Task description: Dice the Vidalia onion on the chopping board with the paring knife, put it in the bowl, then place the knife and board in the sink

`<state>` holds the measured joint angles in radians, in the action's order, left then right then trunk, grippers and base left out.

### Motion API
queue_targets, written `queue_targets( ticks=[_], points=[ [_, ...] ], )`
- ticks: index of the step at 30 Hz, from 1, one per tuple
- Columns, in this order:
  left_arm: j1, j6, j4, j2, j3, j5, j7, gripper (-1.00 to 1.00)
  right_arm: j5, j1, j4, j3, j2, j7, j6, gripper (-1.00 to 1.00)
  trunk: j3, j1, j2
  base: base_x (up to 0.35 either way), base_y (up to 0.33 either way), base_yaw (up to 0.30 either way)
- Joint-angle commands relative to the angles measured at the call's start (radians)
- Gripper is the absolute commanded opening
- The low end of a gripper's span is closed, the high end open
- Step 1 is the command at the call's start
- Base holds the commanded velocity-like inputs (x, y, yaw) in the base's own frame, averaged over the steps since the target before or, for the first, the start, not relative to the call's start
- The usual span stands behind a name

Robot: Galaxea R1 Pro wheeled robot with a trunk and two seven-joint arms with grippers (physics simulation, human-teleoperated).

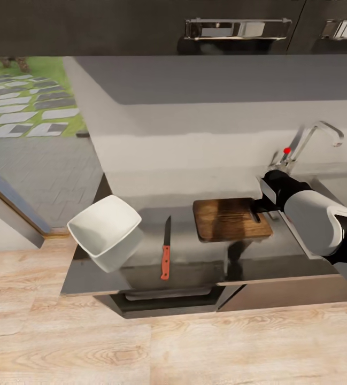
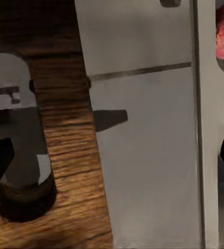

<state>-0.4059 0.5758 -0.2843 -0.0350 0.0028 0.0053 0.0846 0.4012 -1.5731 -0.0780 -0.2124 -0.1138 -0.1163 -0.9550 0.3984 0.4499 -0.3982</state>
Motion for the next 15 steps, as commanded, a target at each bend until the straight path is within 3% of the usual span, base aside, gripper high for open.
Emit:
queue_targets(
  ticks=[1,15],
  points=[
    [-0.001,0.001,-0.001,0.0,0.0,0.0,0.003,1.0,0.001,-0.001,-0.001,-0.009,0.0,-0.007,-0.002,1.0,0.002,0.0,-0.002,-0.285,0.0,0.0],
    [-0.001,0.001,0.004,0.0,0.0,0.0,0.003,1.0,-0.003,-0.001,-0.011,-0.011,-0.001,-0.001,0.0,1.0,0.002,0.0,-0.002,-0.328,0.0,0.0]
  ],
)
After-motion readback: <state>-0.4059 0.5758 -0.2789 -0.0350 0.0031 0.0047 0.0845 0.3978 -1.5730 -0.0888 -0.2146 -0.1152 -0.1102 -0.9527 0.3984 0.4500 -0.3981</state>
